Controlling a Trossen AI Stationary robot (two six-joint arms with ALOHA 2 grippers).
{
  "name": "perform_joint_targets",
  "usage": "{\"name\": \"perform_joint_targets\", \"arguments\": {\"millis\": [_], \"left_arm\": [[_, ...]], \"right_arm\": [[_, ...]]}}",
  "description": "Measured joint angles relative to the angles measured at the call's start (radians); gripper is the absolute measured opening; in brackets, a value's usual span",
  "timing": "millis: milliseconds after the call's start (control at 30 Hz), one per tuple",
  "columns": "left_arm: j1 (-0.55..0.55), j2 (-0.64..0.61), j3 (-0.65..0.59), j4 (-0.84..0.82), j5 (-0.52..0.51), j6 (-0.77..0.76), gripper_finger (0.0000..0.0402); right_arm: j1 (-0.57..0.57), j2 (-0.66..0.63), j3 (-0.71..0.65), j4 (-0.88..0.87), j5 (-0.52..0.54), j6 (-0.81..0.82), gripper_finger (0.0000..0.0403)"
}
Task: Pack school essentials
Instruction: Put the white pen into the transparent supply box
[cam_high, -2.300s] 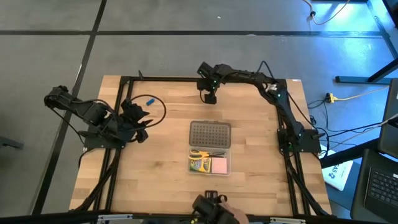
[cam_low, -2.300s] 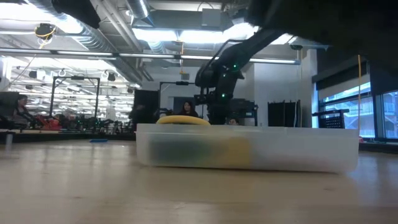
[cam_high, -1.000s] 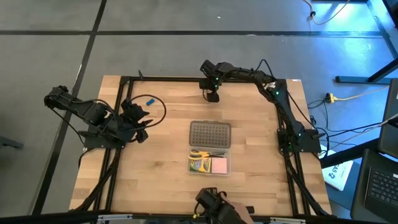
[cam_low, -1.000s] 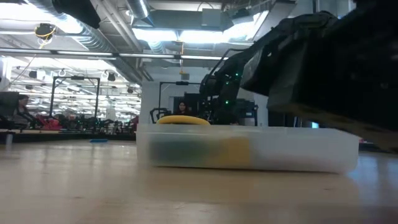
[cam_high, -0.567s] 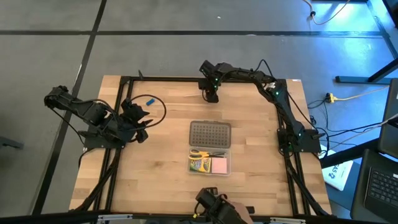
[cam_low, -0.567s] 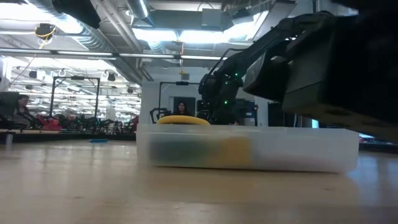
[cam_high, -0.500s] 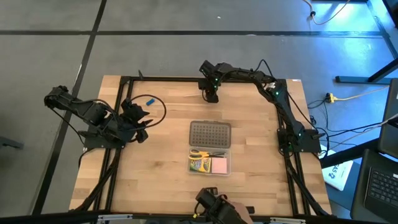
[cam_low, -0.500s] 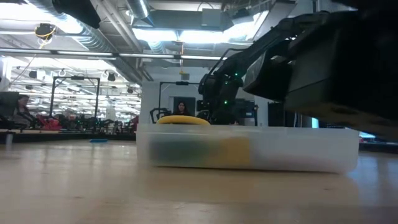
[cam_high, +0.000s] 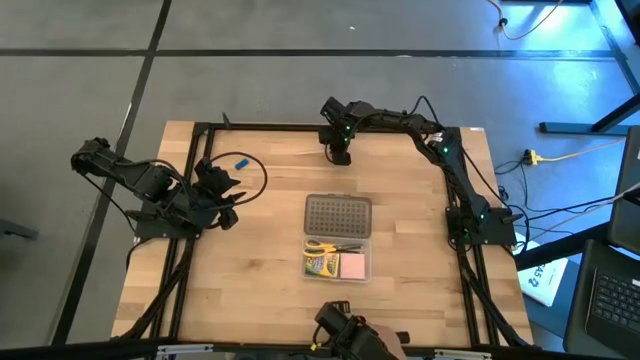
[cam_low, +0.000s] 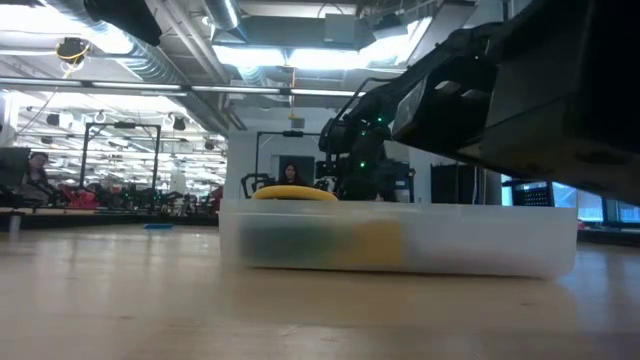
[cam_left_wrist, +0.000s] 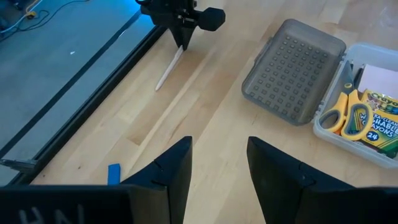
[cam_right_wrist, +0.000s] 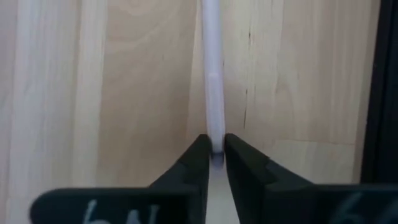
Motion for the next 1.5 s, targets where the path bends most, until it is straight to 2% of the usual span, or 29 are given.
{"name": "perform_joint_targets", "arguments": {"millis": [367,667,1133,1500], "left_arm": [[0.0,0.0,0.0,0.0,0.0,0.0,0.0148],[0.0,0.0,0.0,0.0,0.0,0.0,0.0148],[0.0,0.0,0.0,0.001,0.006,0.0,0.0148],[-0.001,0.0,0.0,0.0,0.031,0.0,0.0148]], "right_arm": [[0.001,-0.014,-0.002,-0.02,0.005,0.003,0.0044],[0.002,-0.089,-0.005,-0.087,0.021,0.036,0.0044],[0.092,-0.208,-0.003,-0.152,0.005,0.084,0.0044],[0.194,-0.367,-0.001,-0.284,0.015,0.306,0.0044]]}}
